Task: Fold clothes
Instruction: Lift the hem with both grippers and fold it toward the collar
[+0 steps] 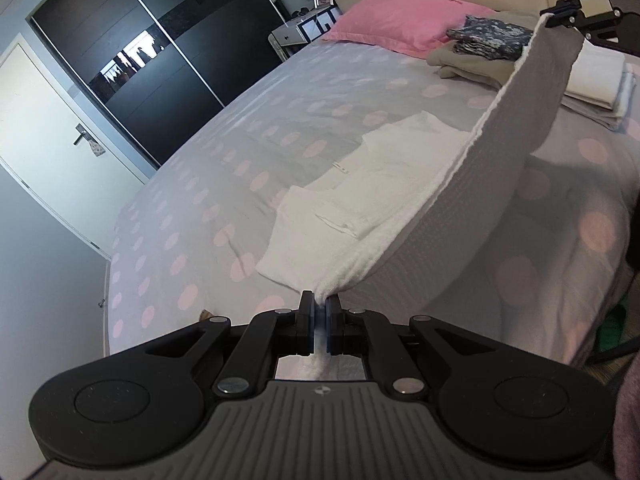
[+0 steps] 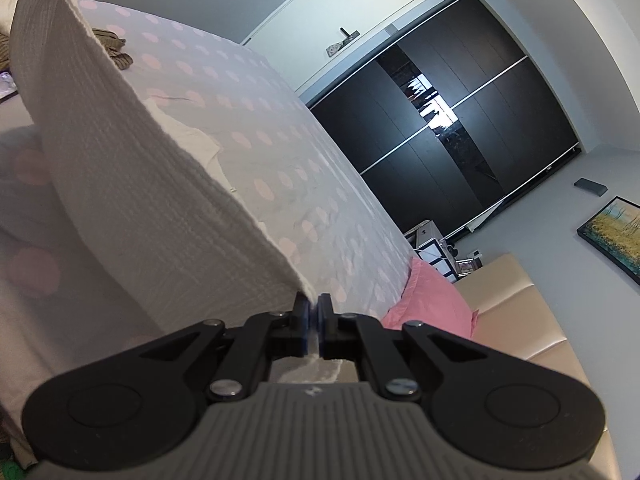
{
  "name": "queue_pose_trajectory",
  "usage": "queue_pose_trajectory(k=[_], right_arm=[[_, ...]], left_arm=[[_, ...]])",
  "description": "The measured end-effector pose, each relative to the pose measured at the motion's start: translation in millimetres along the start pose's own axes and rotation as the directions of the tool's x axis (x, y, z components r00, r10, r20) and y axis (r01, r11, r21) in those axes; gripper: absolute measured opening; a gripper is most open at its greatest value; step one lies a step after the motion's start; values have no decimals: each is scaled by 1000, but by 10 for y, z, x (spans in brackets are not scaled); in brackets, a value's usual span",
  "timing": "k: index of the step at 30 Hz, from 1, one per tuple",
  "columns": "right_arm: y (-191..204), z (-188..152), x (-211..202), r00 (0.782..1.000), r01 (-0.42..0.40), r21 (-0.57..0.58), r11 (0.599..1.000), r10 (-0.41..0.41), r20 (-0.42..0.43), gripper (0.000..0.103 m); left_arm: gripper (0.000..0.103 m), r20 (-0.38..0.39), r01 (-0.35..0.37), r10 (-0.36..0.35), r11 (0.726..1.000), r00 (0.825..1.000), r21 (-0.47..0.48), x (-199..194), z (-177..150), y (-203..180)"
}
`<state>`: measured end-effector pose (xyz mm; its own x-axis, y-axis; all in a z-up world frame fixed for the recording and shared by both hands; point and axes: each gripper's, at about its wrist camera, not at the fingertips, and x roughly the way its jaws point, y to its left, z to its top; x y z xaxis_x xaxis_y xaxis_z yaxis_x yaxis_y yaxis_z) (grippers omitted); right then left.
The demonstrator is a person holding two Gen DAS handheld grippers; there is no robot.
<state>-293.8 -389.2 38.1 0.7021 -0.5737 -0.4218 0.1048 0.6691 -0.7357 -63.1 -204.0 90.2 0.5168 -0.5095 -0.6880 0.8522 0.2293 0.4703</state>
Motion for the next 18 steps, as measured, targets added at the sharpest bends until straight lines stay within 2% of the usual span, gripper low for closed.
queue_pose_trajectory(k=[18], right_arm=[[-80,244,1257,998,38,17,999,-37,-46,5]], left_arm=[[3,-63,0,0,1000,998,-10,1051,357,411]])
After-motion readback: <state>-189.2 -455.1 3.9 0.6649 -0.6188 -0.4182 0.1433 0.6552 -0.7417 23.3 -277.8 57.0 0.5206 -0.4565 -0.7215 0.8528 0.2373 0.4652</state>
